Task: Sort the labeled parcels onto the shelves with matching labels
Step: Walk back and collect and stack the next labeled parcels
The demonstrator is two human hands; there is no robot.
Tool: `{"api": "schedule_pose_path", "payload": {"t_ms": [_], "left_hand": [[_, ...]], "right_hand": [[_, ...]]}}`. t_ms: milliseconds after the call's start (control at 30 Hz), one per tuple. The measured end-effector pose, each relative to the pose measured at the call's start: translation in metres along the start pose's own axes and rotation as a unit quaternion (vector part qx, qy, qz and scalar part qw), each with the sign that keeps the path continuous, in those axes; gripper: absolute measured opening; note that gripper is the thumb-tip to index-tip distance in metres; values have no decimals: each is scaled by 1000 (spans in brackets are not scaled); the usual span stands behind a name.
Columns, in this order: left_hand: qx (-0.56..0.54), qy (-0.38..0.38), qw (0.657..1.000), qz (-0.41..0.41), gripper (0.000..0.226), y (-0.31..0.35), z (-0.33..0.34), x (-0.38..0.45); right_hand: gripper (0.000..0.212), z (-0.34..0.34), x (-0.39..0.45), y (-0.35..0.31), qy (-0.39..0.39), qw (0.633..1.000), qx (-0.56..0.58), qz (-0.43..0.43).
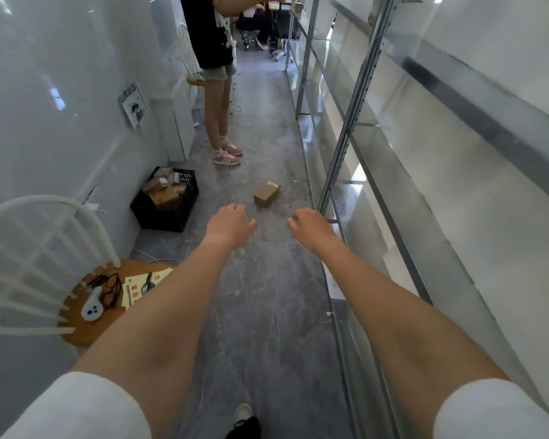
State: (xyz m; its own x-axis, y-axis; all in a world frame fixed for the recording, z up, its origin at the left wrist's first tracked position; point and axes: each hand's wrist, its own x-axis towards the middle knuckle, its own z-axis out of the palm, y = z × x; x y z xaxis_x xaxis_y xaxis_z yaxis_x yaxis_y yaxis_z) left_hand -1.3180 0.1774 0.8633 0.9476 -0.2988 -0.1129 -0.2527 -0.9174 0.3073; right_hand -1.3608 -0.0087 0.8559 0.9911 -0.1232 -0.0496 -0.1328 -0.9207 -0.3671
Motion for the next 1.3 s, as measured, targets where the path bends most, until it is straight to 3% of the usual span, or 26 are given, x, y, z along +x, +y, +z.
{"api": "schedule_pose_path", "payload": {"t_ms": [333, 633, 867, 1300], "left_hand": [[13, -1, 1000, 22, 50, -26, -19, 97], [10, -7, 1000, 26, 50, -7, -18, 182], [7, -9, 1000, 1, 50, 10, -15, 259], [-16, -14, 998, -66, 57, 10, -19, 380]], "right_hand": [[36, 2, 91, -5, 8, 1000, 18, 20], [39, -2, 174, 15, 4, 999, 21, 33], [49, -19, 250, 54, -7, 1000, 8, 26], [48, -27, 379, 101, -32, 999, 13, 28]]}}
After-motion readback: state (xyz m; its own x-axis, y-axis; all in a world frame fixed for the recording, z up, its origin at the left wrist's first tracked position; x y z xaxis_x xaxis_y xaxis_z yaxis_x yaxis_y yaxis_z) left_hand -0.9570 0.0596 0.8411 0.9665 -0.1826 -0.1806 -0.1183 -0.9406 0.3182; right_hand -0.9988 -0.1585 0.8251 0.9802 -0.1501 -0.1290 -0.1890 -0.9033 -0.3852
